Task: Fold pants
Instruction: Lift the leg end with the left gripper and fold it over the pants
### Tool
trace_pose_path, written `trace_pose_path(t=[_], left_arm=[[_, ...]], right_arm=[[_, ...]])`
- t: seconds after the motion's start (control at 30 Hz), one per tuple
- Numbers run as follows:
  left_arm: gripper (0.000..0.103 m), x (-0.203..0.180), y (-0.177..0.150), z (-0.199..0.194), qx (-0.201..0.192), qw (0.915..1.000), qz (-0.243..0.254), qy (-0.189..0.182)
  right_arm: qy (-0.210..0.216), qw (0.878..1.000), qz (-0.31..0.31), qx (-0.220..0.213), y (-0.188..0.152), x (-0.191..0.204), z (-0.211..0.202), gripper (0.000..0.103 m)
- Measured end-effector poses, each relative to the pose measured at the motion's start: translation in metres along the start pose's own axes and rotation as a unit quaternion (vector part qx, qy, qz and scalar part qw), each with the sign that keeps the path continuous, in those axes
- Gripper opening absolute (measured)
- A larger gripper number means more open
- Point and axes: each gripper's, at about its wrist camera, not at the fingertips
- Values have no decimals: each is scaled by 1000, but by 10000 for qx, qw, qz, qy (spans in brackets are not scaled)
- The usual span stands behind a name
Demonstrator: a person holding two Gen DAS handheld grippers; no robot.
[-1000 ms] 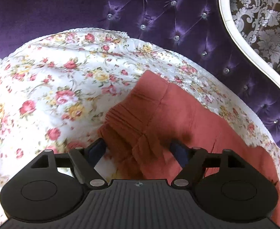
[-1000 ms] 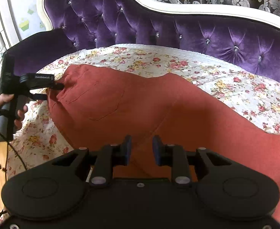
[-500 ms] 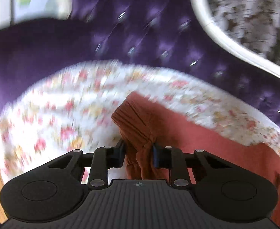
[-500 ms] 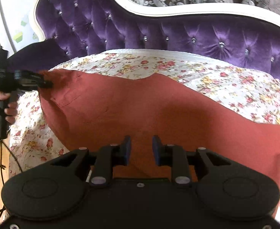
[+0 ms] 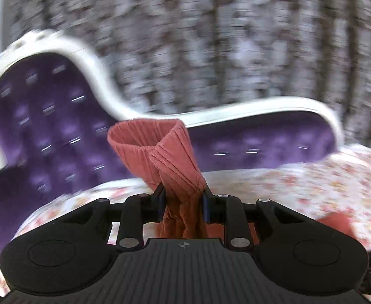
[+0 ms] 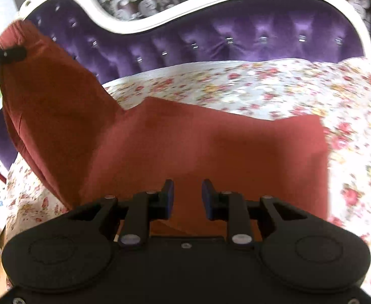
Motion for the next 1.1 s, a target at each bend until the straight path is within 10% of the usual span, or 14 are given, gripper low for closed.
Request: trace_pose_path(t=[0.3, 0.43, 1.1], left_arm=[[26, -152, -38, 69, 934, 9823, 890, -1357], [26, -192, -59, 93, 1170, 9773, 1238, -1263], [28, -199, -83, 94, 1040, 9731, 1397, -1507]], right_arm=[[-377, 9980, 499, -122, -21, -53, -21, 38], [-435, 9964, 724, -67, -31, -72, -25, 36], [111, 9941, 636, -874, 18, -66, -56, 38]])
Point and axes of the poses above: each gripper's, at about its wrist camera, not at the fingertips, and z roughly the way its jaws point, x to its left, y to its top, and after that the axes turned 9 degrees about x, right-handed
